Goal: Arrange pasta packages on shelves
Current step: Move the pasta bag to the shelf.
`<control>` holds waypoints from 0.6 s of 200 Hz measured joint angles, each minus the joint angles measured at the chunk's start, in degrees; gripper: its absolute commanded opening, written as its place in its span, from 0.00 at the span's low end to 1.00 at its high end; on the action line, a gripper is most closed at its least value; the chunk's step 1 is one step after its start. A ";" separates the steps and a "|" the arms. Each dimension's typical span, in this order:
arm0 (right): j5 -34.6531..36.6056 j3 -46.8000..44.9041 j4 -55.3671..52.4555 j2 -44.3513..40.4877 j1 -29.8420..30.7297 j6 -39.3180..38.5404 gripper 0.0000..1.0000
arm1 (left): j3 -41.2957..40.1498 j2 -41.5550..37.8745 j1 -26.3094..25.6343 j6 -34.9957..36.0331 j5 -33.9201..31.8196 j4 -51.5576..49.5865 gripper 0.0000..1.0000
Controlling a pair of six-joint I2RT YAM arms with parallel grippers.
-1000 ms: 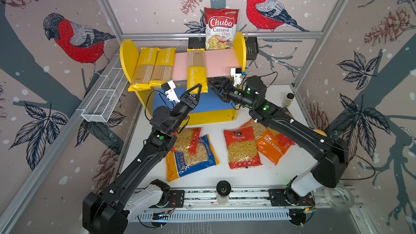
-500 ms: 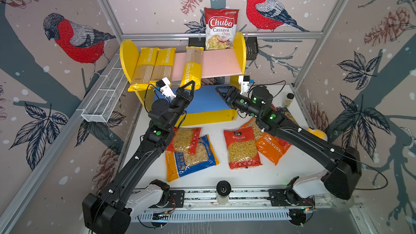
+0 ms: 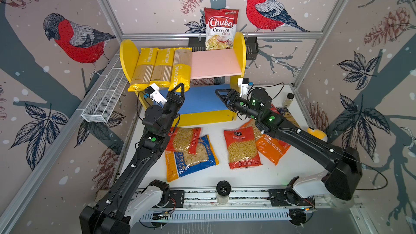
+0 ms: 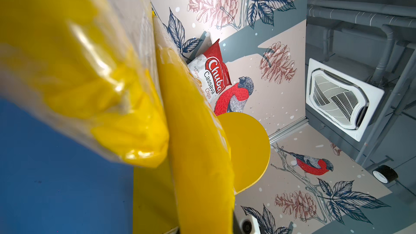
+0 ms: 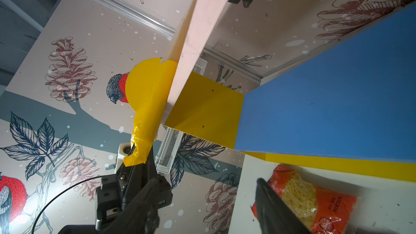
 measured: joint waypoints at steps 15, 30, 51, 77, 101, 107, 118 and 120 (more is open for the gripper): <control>0.00 -0.13 0.42 0.02 0.20 0.00 0.68 | -0.31 0.44 0.02 -0.33 -0.17 1.33 0.00; -0.02 -0.24 0.79 0.02 0.35 0.00 0.68 | -0.33 1.62 0.09 -0.70 -0.31 2.93 0.00; 0.00 -0.35 0.79 0.02 0.39 0.00 0.67 | -0.33 2.86 0.55 -0.76 -0.24 4.66 0.00; 0.00 -0.57 0.81 0.02 0.50 0.00 0.67 | -0.39 4.17 1.11 -0.83 -0.11 6.56 0.00; 0.00 -0.92 1.01 0.02 0.50 0.00 0.67 | 0.68 5.49 1.25 -0.20 -0.33 6.86 0.00; 0.00 -1.05 1.09 0.04 0.50 0.00 0.67 | 1.05 5.88 1.29 0.04 -0.44 6.80 0.00; -0.02 -1.31 1.25 0.13 0.50 0.00 0.67 | 1.53 6.56 1.33 0.72 -0.59 6.75 0.00; -0.02 -1.36 1.27 0.13 0.50 0.00 0.67 | 1.57 6.64 1.33 0.74 -0.63 6.78 0.00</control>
